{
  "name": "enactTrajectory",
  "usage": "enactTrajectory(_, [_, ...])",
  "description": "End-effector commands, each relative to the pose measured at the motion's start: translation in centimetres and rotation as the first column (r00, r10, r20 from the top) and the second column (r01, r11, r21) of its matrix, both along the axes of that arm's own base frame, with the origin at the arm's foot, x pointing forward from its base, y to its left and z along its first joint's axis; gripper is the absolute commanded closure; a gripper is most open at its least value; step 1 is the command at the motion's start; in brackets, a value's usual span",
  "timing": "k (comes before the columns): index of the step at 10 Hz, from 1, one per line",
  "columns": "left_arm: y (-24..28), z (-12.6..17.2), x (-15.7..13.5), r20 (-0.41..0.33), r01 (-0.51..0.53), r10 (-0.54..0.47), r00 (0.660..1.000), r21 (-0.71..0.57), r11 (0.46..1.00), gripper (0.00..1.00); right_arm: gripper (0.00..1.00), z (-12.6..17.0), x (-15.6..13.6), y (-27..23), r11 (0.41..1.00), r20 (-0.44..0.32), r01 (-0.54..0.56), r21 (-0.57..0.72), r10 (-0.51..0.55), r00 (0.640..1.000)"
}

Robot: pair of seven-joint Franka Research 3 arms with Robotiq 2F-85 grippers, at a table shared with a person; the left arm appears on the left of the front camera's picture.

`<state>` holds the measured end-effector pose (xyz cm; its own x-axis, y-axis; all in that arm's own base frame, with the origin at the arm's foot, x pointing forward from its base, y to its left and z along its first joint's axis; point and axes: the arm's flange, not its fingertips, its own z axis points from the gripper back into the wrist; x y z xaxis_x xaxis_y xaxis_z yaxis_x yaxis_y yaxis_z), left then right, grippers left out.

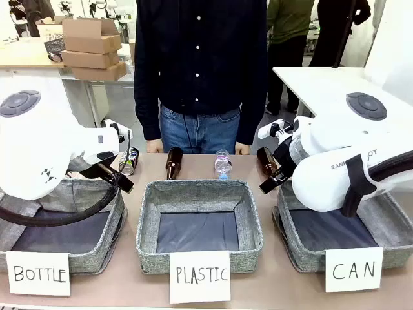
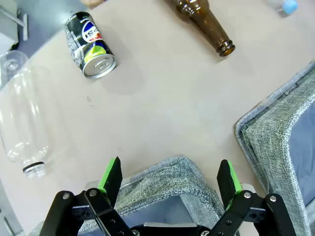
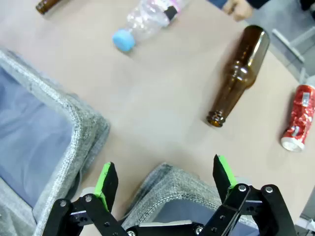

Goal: Sort the can waste into the basket.
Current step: Pick up the can waste from the table and place it in the right Fabric basket.

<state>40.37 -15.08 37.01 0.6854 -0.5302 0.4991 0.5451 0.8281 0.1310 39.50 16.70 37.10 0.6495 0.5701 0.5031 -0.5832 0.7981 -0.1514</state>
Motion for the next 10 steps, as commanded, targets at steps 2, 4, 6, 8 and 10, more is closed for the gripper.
enactTrajectory(2, [0.0,0.01,0.0,0.0,0.0,0.0,1.0,0.0,1.0,0.0,0.0,0.0,0.0,0.0,1.0,0.0,0.0,0.0,0.0,1.0])
enactTrajectory(4, [0.0,0.01,0.0,0.0,0.0,0.0,1.0,0.0,1.0,0.0,0.0,0.0,0.0,0.0,1.0,0.0,0.0,0.0,0.0,1.0])
enactTrajectory(6, [0.0,0.01,0.0,0.0,0.0,0.0,1.0,0.0,1.0,0.0,0.0,0.0,0.0,0.0,1.0,0.0,0.0,0.0,0.0,1.0])
enactTrajectory(8, [0.0,0.01,0.0,0.0,0.0,0.0,1.0,0.0,1.0,0.0,0.0,0.0,0.0,0.0,1.0,0.0,0.0,0.0,0.0,1.0])
enactTrajectory(10, [0.0,0.01,0.0,0.0,0.0,0.0,1.0,0.0,1.0,0.0,0.0,0.0,0.0,0.0,1.0,0.0,0.0,0.0,0.0,1.0])
